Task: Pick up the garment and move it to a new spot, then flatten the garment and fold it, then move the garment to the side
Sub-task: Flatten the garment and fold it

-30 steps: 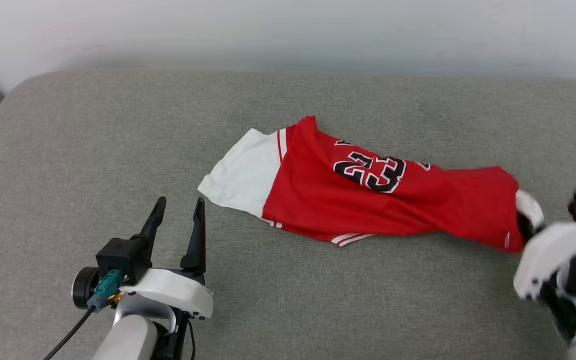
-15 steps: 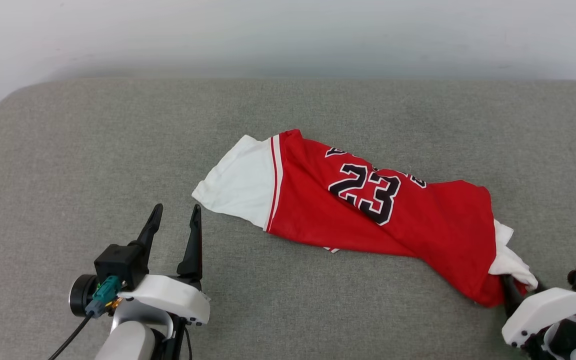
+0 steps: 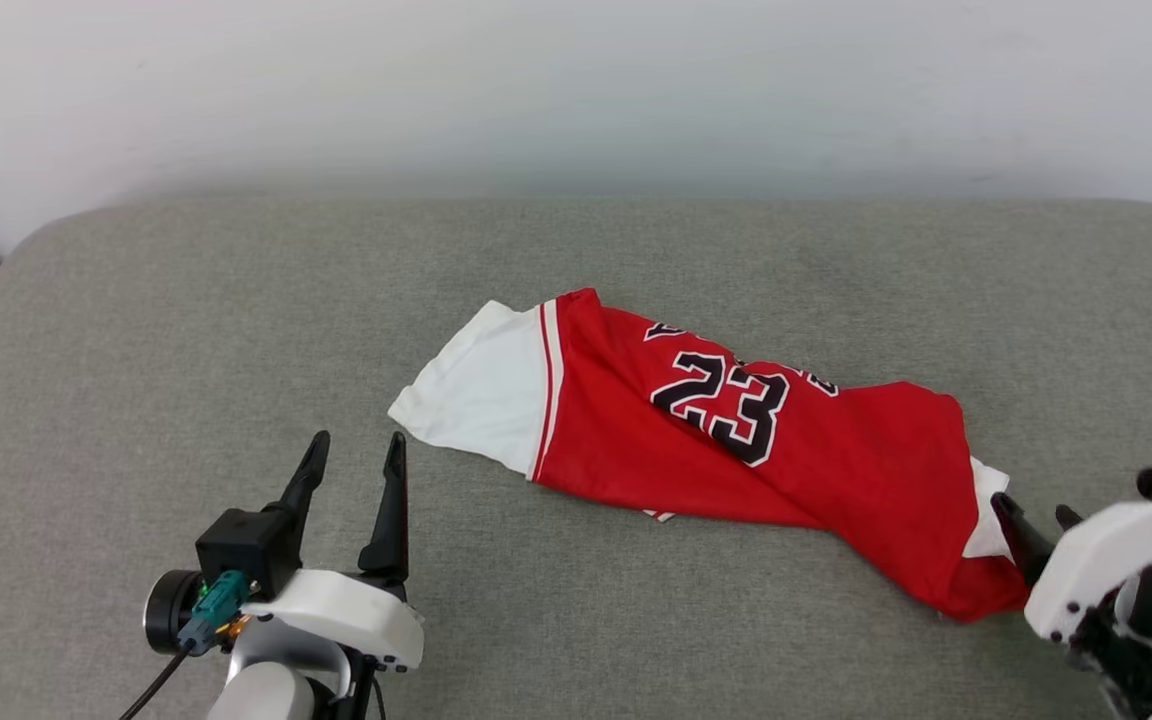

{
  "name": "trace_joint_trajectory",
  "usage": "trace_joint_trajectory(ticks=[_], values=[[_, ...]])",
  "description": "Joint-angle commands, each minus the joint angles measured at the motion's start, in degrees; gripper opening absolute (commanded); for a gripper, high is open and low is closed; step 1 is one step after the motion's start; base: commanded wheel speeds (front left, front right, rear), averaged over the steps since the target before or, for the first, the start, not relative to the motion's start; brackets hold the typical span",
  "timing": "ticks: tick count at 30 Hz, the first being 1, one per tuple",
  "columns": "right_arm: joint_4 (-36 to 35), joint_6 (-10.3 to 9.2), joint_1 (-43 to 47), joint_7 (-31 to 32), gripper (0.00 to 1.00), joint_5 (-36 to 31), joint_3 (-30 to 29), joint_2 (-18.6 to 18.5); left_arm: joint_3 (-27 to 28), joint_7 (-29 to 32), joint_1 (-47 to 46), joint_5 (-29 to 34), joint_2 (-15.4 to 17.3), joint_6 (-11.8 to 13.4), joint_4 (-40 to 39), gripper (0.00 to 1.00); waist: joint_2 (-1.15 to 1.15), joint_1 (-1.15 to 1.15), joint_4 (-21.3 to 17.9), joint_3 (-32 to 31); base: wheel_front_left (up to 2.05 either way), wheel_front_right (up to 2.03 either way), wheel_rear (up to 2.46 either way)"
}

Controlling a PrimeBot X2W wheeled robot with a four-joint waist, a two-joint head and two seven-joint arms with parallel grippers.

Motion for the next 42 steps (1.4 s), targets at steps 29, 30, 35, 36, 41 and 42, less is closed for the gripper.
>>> trace_joint_trajectory(ticks=[29, 30, 35, 36, 41, 42], values=[[-7.9, -0.02, -10.0, 6.6, 0.0, 1.8, 17.0, -2.4, -0.2, -0.4, -2.6, 1.0, 0.0, -0.4, 0.3, 1.0, 0.0, 0.0, 2.5, 3.3, 0.0, 0.0, 0.0], [-10.0, -0.02, -8.2, 7.1, 0.0, 2.0, 18.7, -2.4, -0.3, -0.4, -2.4, 1.0, 0.0, -0.3, 0.2, 1.0, 0.0, 0.0, 2.3, 3.0, 0.0, 0.0, 0.0], [-16.1, -0.02, 2.7, 11.9, 0.0, 5.5, 26.9, -0.9, -0.6, -0.2, -1.3, 0.7, -0.1, -0.1, 0.0, 1.0, 0.0, 0.0, 1.0, 1.6, 0.0, 0.0, 0.0], [-16.4, -0.02, 4.8, 12.4, 0.0, 5.9, 27.9, -0.6, -0.6, -0.1, -1.2, 0.6, 0.0, -0.2, -0.1, 1.0, 0.0, 0.0, 0.8, 1.4, 0.0, 0.0, 0.0], [-12.9, -0.02, 12.8, 11.9, 0.48, 6.9, 28.2, 1.6, -1.2, 0.4, -0.8, 0.3, -0.2, -0.1, -0.3, 1.0, 0.0, 0.0, 0.5, 0.5, 0.0, 0.0, 0.0], [-12.1, -0.02, 13.4, 11.0, 1.0, 6.1, 28.0, 1.8, -1.3, 0.4, -0.6, 0.3, -0.2, 0.0, -0.3, 1.0, 0.0, 0.0, 0.4, 0.3, 0.0, 0.0, 0.0]])
